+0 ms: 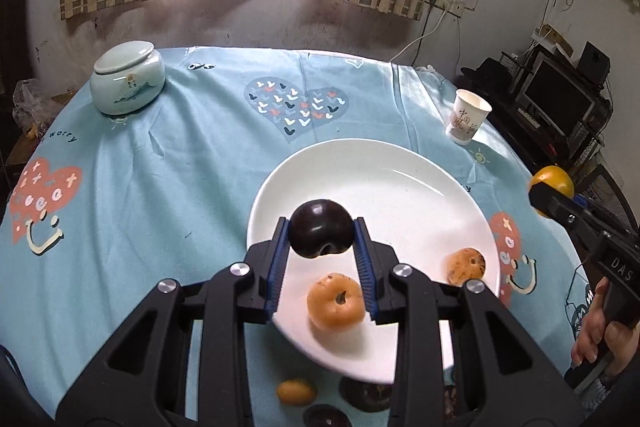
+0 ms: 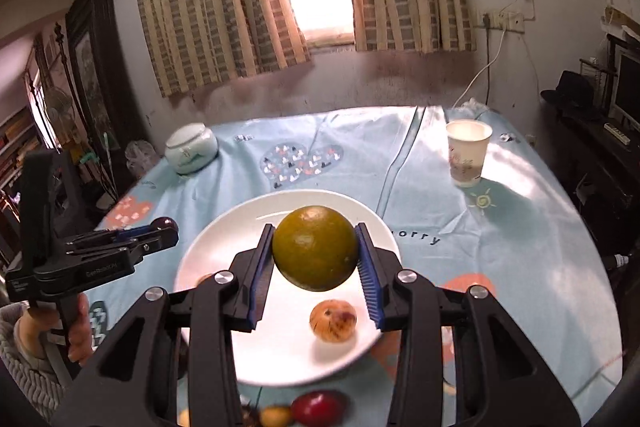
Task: Organize fruits
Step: 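Release the plum and the citrus onto the plate, opening both tools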
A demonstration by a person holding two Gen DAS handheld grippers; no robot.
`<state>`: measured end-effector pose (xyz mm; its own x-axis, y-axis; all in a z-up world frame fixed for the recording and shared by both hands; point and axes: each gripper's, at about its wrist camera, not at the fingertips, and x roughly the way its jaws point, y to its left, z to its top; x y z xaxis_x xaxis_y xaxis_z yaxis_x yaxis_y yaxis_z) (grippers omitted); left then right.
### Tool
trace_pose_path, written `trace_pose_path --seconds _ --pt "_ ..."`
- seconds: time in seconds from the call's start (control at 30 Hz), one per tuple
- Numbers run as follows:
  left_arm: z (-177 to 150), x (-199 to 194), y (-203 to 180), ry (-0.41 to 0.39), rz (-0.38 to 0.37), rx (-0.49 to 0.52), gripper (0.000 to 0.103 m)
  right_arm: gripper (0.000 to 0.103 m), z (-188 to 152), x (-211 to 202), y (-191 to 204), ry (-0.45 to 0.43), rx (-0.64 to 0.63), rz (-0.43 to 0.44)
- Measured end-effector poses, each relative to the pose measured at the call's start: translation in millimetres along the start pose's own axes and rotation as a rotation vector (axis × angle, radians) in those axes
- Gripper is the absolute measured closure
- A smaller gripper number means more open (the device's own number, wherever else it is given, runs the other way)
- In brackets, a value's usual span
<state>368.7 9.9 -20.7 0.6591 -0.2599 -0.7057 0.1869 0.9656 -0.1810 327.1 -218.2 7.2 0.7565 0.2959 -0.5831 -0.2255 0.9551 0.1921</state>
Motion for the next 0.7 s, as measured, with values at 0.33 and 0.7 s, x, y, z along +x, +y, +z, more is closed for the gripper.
trace_pose_path --seconds 0.33,0.7 --pt "-8.4 58.4 -2.2 0.117 0.01 0.045 0.07 0.063 -14.8 77.7 -3.7 0.191 -0.057 -0.011" --pt "-9.1 56.5 -8.7 0.101 0.047 0.07 0.043 0.033 -11.5 70.1 -5.4 0.17 -0.059 -0.046"
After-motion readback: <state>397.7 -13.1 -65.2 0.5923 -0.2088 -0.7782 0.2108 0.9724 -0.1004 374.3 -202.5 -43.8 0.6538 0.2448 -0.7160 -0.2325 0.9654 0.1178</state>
